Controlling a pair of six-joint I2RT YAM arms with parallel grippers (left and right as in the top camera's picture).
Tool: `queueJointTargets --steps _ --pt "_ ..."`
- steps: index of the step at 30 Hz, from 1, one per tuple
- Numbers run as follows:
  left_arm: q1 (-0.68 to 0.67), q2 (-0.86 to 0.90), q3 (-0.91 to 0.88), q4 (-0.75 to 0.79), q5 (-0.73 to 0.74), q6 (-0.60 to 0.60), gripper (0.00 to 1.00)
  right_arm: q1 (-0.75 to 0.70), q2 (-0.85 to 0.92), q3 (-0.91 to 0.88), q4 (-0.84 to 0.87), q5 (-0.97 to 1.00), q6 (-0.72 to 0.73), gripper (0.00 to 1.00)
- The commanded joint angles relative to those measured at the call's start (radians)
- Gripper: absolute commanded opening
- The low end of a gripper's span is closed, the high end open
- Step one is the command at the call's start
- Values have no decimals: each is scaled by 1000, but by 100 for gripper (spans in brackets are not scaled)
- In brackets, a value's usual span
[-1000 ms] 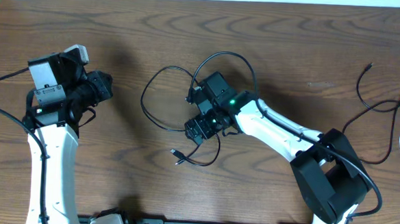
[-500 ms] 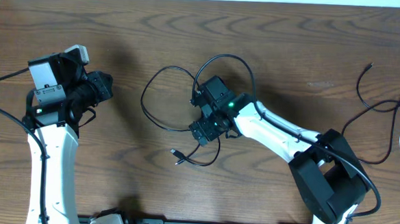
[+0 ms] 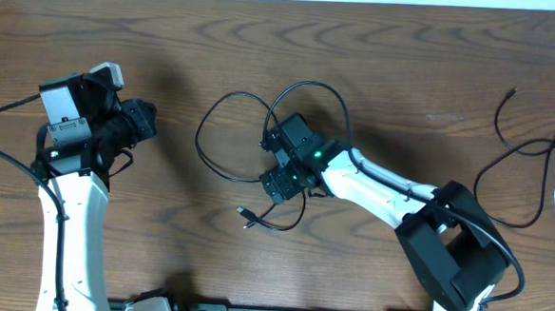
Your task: Untangle cables
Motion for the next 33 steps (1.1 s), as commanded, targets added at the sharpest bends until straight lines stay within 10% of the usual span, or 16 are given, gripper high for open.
queueJointTargets --steps 1,14,26,33 --pt "-3 -9 8 -3 16 22 19 13 -6 -25 38 5 54 80" --pt "-3 -9 8 -3 16 22 19 16 44 -87 90 5 86 60" --pt "-3 -9 8 -3 16 21 19 17 58 -92 91 -3 87 1" --pt "-3 -9 8 -3 16 21 19 16 53 -91 95 -2 132 1"
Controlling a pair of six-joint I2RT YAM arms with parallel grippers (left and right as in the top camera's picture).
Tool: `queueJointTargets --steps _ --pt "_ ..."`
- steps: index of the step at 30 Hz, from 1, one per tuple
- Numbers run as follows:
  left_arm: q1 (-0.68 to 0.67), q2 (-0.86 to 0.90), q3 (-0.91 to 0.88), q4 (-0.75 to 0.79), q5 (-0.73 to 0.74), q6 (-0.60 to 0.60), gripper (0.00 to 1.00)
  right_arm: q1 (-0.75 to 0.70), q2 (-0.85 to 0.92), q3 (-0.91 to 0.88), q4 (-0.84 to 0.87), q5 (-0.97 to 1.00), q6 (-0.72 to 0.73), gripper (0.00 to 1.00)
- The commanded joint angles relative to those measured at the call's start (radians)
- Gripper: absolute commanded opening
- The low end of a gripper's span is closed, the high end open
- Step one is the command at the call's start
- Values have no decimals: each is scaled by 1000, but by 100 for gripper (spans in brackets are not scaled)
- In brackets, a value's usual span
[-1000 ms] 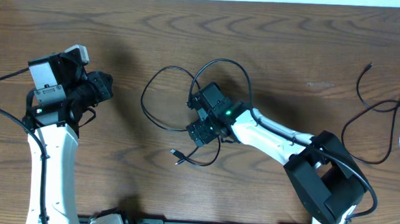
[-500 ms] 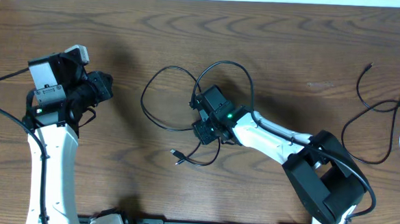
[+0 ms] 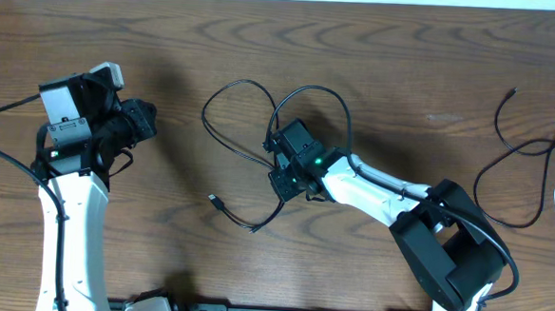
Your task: Untangle cables
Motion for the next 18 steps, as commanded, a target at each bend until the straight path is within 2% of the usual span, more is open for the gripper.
queueJointTargets --steps 1,7,11,18 --pt "-3 -9 8 -3 16 21 19 10 35 -28 -13 -2 34 1" --pt "-3 -9 8 -4 16 21 19 -33 -105 41 -56 143 18 1" --pt "-3 -9 8 -6 16 21 19 -84 -257 108 -105 337 -5 1" --pt "-3 -9 8 -7 16 22 19 -264 -531 147 -123 643 -42 1"
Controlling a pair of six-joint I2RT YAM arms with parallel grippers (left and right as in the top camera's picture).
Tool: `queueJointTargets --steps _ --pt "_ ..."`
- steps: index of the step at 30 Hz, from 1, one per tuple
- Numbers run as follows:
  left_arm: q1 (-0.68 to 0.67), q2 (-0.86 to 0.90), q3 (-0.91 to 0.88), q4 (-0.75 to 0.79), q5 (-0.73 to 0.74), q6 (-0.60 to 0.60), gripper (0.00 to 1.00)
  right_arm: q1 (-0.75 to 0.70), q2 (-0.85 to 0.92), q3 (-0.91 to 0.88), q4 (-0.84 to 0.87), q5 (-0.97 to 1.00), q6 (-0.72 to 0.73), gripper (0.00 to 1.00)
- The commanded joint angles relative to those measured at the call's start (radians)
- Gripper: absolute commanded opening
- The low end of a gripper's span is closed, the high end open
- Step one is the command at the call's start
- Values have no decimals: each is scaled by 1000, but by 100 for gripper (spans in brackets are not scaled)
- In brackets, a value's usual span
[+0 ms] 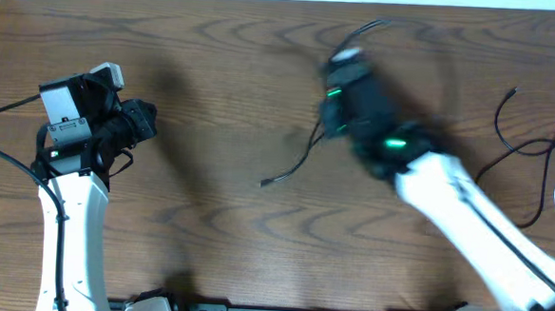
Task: Untangle cables
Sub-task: 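Carry the black cable to the right edge with the right gripper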
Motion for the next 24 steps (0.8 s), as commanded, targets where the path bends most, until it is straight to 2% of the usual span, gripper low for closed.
queueJointTargets --steps 1,4,11,17,21,24 --pt "-3 -9 8 -3 15 22 19 -115 -127 13 -13 238 -28 1" --pt "-3 -9 8 -3 15 22 19 -253 -224 13 -24 301 -37 1" --pt "-3 -9 8 -3 15 21 19 -663 -355 13 -25 295 -139 1" --pt "-3 -9 8 -3 15 21 19 -946 -351 13 -50 235 -188 1" --pt "-3 -9 8 -4 15 21 19 -1101 -328 13 -58 119 -186 1" --pt "-3 -9 8 -3 15 20 19 -1191 -294 13 -69 35 -92 1"
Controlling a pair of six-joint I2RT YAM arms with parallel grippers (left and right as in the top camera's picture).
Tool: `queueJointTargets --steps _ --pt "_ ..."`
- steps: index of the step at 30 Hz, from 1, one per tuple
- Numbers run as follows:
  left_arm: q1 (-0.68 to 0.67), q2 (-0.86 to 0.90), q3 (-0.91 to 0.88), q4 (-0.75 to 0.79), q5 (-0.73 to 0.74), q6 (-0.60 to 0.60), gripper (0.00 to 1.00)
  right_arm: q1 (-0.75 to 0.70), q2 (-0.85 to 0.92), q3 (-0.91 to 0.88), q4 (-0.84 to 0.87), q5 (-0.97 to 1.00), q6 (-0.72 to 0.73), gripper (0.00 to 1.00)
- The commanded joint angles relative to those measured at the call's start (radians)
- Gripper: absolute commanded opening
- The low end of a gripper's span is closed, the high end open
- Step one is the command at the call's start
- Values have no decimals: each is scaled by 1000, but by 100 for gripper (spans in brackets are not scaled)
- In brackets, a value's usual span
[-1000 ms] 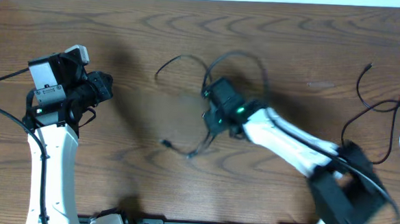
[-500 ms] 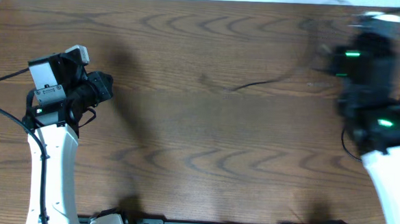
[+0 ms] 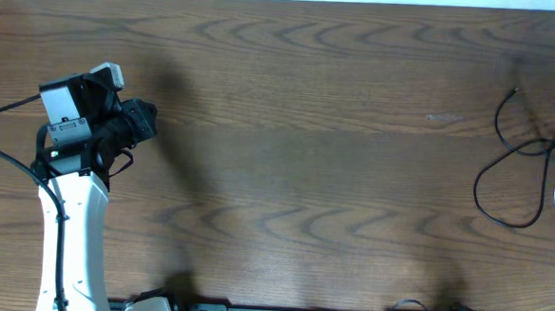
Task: Untangle cables
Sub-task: 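Carry the black cable to the right edge with the right gripper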
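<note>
Only the overhead view is given. A black cable [image 3: 511, 160] lies in loose curves at the right side of the table, and a white cable curls beside it at the right edge. My left gripper [image 3: 142, 121] hangs over the left side of the table, far from both cables; its dark fingers blend together, so their state does not show. The right arm and its gripper are out of view, and the black looped cable it held does not show anywhere.
The wooden table [image 3: 296, 156] fills the view. The left arm's white link [image 3: 69, 230] runs down to the front edge, with its own black lead trailing off the left side. A rail with electronics lines the front edge.
The right arm, which was raised and blurred over the back middle with a black cable hanging from it, has left the view together with that cable. The left arm has not moved.
The right gripper was down on a looped black cable at the table's middle. Then the loops had spread and the free plug end lay further left. Then the arm was up and blurred with the cable dangling. Now arm and cable are gone from view.
</note>
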Motion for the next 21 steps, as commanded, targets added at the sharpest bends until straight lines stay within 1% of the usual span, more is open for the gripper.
queueJointTargets --steps 1,5,7,10,13,16,18,19,21 --pt "-3 -9 8 -4 13 20 19 -84 45 0 -10 -158 80 1" --pt "-3 -9 8 -10 13 20 19 -145 132 0 -10 -333 86 1" --pt "-3 -9 8 -10 13 20 19 -159 182 0 -10 -371 85 1" --pt "-3 -9 8 -10 13 20 19 -174 255 0 -11 -371 89 1" --pt "-3 -9 8 -9 13 20 19 -199 314 0 -15 -318 210 1" --pt "-3 -9 8 -10 13 20 19 -235 365 0 -2 -330 297 1" --pt "-3 -9 8 -10 14 21 20 -264 397 0 40 -417 320 1" --pt "-5 -9 8 -9 14 21 20 -281 412 0 71 -497 339 1" --pt "-16 -9 8 -6 14 21 20 -312 441 0 152 -669 423 1"
